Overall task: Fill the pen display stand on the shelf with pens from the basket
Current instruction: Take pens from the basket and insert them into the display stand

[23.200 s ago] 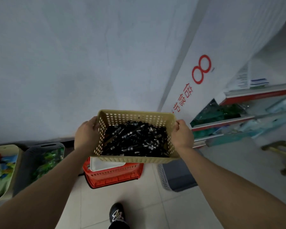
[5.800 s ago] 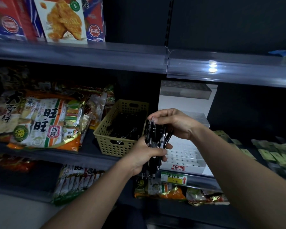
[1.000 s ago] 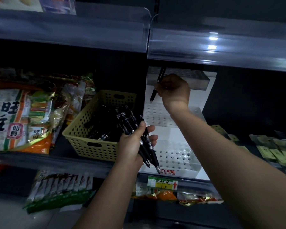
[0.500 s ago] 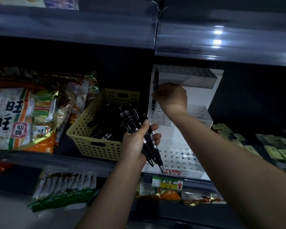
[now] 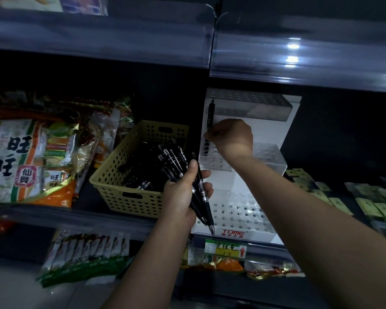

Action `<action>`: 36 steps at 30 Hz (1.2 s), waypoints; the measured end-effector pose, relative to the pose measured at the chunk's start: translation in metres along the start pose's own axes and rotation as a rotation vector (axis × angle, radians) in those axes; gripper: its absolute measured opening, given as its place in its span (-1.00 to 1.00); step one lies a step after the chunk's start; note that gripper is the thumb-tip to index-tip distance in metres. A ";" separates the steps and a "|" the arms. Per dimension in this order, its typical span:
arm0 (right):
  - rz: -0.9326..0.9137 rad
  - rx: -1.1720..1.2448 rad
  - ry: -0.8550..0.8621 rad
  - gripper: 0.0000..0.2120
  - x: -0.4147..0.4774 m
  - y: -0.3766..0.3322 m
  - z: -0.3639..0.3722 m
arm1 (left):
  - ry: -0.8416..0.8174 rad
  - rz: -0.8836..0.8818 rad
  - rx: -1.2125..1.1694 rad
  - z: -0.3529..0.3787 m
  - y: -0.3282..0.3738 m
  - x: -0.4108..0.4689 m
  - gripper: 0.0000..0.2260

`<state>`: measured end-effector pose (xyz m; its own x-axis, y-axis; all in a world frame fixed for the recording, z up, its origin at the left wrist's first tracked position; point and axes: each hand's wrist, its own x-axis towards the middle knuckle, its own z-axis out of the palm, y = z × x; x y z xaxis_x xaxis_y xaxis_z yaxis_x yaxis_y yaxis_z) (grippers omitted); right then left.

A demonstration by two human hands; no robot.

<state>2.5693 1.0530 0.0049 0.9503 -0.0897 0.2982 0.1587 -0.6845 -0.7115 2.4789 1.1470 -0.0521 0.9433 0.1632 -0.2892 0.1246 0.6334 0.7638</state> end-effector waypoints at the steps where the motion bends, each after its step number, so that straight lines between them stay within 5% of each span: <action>1: -0.002 0.020 -0.003 -0.86 -0.002 0.001 0.000 | -0.001 0.008 -0.018 0.001 0.000 0.000 -0.79; 6: -0.091 0.153 0.049 -0.88 -0.017 0.004 -0.005 | -0.047 0.009 -0.122 0.005 0.001 0.003 -0.92; 15: -0.053 0.248 -0.473 -0.79 -0.033 -0.006 -0.024 | -0.098 0.049 -0.122 0.004 0.001 0.001 -0.87; 19: 0.017 0.332 -0.431 -0.88 -0.033 -0.007 -0.028 | -0.144 0.032 -0.121 0.006 -0.001 -0.001 -0.72; 24: 0.116 0.522 -0.188 -0.90 -0.026 -0.004 -0.030 | -0.196 -0.008 -0.013 0.007 -0.006 -0.004 -0.86; 31: 0.153 0.466 -0.444 -0.83 -0.033 -0.003 -0.037 | -0.124 0.063 -0.020 0.008 -0.006 -0.001 -0.83; 36: 0.219 0.576 -0.314 -0.85 -0.024 -0.003 -0.040 | -0.107 0.023 -0.031 0.009 -0.007 -0.003 -0.80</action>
<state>2.5348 1.0278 0.0252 0.9954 0.0913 -0.0279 -0.0118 -0.1730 -0.9848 2.4780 1.1356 -0.0516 0.9734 0.0974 -0.2072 0.0943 0.6539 0.7507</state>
